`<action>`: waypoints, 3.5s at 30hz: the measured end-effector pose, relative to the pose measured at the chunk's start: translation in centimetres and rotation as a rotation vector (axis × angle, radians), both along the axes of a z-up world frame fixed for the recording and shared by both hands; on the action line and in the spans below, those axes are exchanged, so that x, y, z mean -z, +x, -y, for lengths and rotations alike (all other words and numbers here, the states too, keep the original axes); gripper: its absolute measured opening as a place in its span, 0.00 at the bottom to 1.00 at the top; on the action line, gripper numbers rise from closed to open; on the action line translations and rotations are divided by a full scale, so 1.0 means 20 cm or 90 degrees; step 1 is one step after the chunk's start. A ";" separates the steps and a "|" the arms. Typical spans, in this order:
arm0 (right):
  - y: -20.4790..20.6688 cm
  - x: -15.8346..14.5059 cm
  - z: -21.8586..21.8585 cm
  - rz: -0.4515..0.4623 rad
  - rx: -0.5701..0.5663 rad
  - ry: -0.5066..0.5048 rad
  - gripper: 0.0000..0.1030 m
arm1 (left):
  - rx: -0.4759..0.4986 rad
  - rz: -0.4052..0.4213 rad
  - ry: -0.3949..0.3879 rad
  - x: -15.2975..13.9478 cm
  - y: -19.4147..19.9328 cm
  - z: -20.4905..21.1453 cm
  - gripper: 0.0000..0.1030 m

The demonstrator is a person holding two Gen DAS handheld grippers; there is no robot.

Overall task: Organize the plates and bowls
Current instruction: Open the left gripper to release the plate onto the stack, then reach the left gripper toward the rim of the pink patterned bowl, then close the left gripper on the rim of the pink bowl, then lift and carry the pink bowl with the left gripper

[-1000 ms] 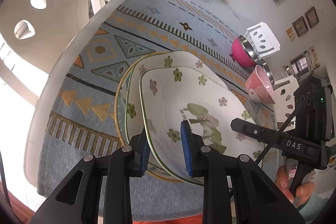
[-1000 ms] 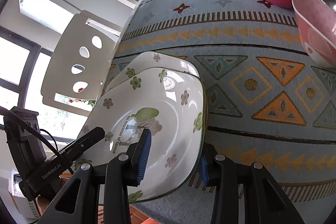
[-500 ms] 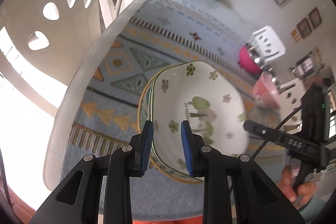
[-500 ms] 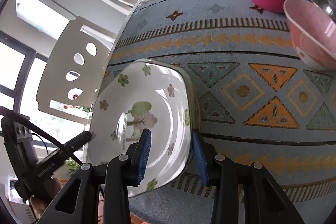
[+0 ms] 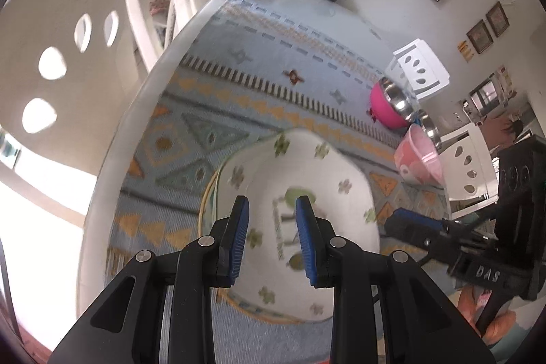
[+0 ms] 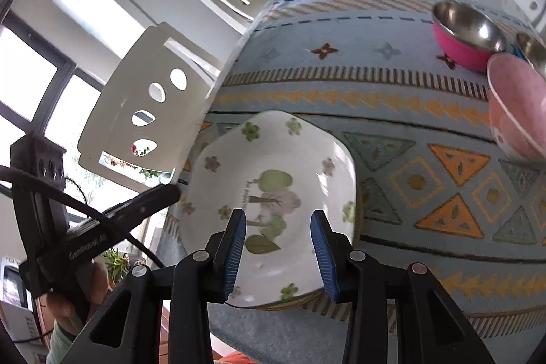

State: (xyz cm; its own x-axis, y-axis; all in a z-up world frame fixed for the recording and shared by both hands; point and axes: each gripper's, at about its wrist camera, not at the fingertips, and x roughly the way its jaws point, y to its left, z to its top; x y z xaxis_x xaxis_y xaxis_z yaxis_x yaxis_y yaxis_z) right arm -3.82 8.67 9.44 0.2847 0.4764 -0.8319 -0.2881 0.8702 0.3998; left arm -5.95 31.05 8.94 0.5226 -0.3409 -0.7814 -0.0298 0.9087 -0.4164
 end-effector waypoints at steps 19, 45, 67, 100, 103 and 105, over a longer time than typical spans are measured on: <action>0.09 -0.18 0.58 0.033 0.176 0.008 0.50 | 0.141 0.101 0.043 -0.35 0.43 0.52 0.58; 0.30 -0.03 1.75 -0.037 0.255 0.033 0.52 | 0.125 -0.068 0.082 -0.04 0.64 1.45 0.67; 0.59 0.21 1.66 -0.109 0.194 0.014 0.53 | 0.074 -0.144 0.017 0.18 0.84 1.49 0.72; 0.48 0.20 1.33 -0.015 0.097 -0.074 0.19 | 0.075 -0.147 -0.005 0.22 0.62 1.50 0.13; 0.43 0.12 1.34 -0.010 0.092 -0.058 0.19 | 0.068 -0.138 -0.019 0.16 0.52 1.48 0.13; 0.37 0.04 1.34 0.002 0.088 -0.057 0.19 | 0.066 -0.131 -0.020 0.12 0.45 1.48 0.13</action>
State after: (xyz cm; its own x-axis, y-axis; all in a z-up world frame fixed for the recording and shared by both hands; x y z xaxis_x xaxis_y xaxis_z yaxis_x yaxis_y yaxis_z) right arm 3.51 -18.05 8.59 0.3444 0.3569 -0.8683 -0.1644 0.9336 0.3185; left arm 3.08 1.49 6.57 0.3142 -0.4105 -0.8560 -0.0244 0.8979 -0.4395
